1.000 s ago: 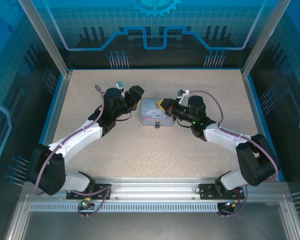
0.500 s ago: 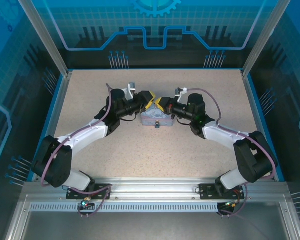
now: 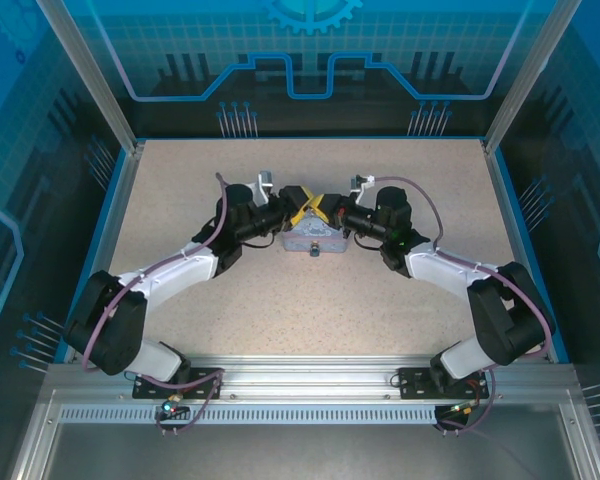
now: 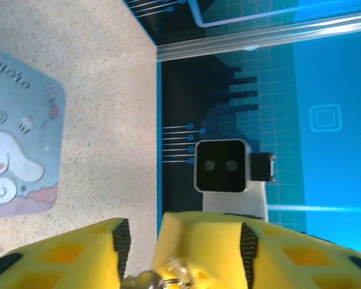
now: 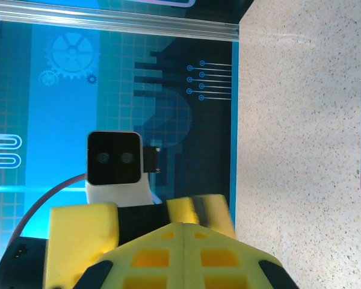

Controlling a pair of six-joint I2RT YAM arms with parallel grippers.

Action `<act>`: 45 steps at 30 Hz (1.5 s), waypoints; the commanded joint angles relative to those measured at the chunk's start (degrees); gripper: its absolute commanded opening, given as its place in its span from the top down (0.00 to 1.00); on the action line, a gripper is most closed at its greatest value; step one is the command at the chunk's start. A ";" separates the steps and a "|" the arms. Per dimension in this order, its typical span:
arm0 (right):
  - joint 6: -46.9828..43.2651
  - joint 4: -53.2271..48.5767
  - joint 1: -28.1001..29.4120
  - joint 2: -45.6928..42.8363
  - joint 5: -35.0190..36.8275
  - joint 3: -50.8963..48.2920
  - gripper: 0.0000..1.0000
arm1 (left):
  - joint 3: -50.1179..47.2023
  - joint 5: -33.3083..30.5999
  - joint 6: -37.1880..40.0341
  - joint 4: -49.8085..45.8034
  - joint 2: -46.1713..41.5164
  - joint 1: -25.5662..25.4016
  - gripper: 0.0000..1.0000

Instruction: Unlock the padlock with the key

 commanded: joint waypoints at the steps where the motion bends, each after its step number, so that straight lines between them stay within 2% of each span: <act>1: 0.15 1.73 -0.98 -1.15 -0.21 0.08 1.00 | -0.92 -1.51 0.22 -1.71 -1.00 -0.36 0.42; 5: 0.20 1.71 -1.08 -1.33 -0.11 -0.03 1.00 | -0.53 -1.47 0.04 -1.40 -0.69 -0.44 0.45; 10: 0.24 1.71 -1.08 -1.07 -0.23 -0.03 1.00 | -0.15 -2.16 -0.39 -0.66 -0.50 -1.04 0.59; 21: 0.24 1.76 -1.01 -0.99 -0.38 -0.64 1.00 | 1.51 -3.73 -1.02 0.11 0.74 -1.86 0.73; 33: 0.41 1.62 -1.26 -1.50 -0.31 -1.11 1.00 | 1.62 -4.74 -1.20 0.41 1.24 -2.27 1.00; 34: 0.41 1.71 -1.34 -1.67 -0.33 -1.11 1.00 | 1.61 -4.85 -1.21 0.27 1.28 -2.37 1.00; 35: 0.50 1.92 -1.49 -1.98 -0.26 -1.25 0.97 | 1.53 -5.02 -1.20 0.21 1.18 -2.36 1.00; 38: 0.46 1.76 -2.19 -4.01 0.85 -2.43 0.63 | 1.26 -5.68 -1.12 0.14 0.83 -2.46 1.00; 39: 0.18 1.28 -2.41 -4.95 1.37 -2.93 0.57 | 1.10 -5.96 -1.15 0.22 0.66 -2.47 1.00; 41: -0.80 -0.53 -2.74 -6.84 2.33 -3.53 0.52 | 1.00 -6.29 -1.03 0.31 0.41 -2.55 1.00; 45: -1.82 -2.36 -2.59 -8.86 3.54 -4.25 0.50 | 0.75 -7.13 -0.96 0.88 0.06 -2.73 1.00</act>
